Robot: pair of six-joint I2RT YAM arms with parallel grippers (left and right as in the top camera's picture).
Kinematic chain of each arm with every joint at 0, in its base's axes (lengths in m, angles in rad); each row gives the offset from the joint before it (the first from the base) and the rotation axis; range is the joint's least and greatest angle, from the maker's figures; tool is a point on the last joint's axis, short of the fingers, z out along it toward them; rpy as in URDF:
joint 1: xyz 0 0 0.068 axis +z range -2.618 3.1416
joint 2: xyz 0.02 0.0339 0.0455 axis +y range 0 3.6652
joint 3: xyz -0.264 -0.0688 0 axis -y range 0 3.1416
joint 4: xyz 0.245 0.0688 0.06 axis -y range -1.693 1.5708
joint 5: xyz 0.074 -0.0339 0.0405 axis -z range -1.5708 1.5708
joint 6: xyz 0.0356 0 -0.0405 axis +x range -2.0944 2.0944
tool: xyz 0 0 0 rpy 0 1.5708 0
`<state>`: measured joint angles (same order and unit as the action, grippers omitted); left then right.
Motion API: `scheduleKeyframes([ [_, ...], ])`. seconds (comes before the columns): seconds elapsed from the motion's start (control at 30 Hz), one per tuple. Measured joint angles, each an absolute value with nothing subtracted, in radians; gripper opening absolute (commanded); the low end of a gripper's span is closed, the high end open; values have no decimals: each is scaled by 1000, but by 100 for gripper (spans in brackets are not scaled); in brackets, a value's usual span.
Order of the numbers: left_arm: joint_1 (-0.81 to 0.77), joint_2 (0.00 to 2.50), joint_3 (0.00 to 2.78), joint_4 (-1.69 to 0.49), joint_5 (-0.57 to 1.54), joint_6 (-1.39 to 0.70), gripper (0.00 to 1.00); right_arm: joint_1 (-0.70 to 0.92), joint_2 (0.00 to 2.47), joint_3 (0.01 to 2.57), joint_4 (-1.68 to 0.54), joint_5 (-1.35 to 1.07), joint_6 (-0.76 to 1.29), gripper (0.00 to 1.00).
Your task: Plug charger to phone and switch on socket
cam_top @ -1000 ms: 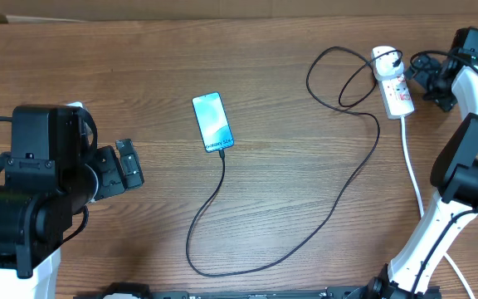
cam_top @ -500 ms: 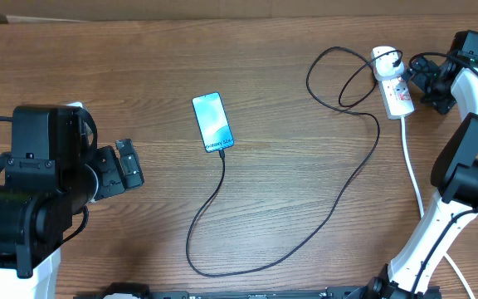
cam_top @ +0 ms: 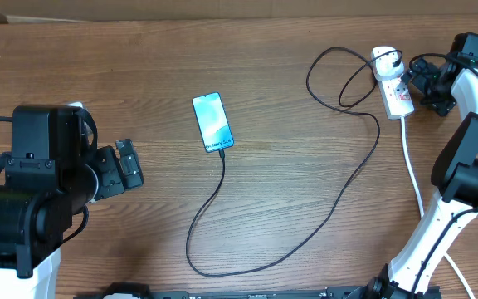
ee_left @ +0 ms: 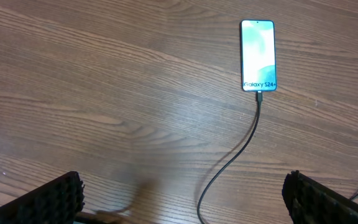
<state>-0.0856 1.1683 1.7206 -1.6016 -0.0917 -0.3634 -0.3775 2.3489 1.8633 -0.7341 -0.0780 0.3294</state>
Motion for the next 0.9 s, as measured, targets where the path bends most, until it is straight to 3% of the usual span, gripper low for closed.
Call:
scheduleKeyframes([
  [0.9, -86, 1168, 1721, -1602, -95, -363, 100, -378, 2349, 1868, -752, -103, 289, 100],
])
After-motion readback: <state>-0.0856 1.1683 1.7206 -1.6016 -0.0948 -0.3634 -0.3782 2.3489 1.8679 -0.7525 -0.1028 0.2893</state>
